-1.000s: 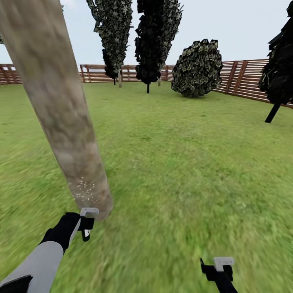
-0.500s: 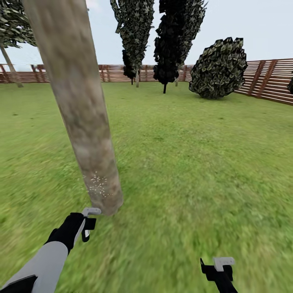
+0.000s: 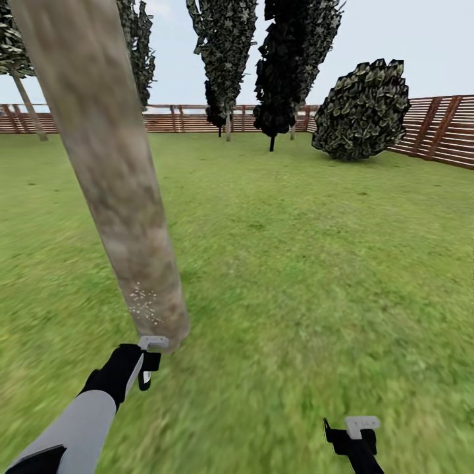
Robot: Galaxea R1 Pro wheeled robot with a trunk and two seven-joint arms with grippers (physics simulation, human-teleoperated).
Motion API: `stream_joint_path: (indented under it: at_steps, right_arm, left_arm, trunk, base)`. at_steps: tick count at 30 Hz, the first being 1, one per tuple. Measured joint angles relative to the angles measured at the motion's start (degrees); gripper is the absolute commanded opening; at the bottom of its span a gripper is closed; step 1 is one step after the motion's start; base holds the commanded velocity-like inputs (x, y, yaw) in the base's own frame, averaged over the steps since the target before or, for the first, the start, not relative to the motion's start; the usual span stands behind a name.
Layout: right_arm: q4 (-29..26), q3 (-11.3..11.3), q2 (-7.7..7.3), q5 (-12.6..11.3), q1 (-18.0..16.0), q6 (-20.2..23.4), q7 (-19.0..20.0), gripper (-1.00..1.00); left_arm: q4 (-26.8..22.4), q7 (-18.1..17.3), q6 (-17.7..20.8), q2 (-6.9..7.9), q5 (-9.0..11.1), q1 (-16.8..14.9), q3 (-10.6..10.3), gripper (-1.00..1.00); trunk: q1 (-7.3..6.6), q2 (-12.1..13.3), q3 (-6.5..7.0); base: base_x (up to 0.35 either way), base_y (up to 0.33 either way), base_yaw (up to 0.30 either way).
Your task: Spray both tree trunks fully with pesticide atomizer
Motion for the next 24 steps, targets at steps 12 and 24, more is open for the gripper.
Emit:
stream_joint_path:
  at_steps: [12, 24]
  right_arm:
    - [0.03, 0.00, 0.01, 0.02, -0.04, 0.00, 0.00, 1.00]
    - [0.01, 0.00, 0.00, 0.02, -0.01, 0.00, 0.00, 1.00]
  left_arm:
    - [-0.11, 0.00, 0.09, 0.01, 0.00, 0.00, 0.08, -1.00]
    - [-0.09, 0.04, 0.05, -0.01, 0.02, -0.02, 0.09, -1.00]
  trunk:
    - [0.00, 0.00, 0.00]
    - [-0.02, 0.00, 0.00]
  base:
    - [0.008, -0.277, 0.191]
    - [0.162, -0.245, 0.092]
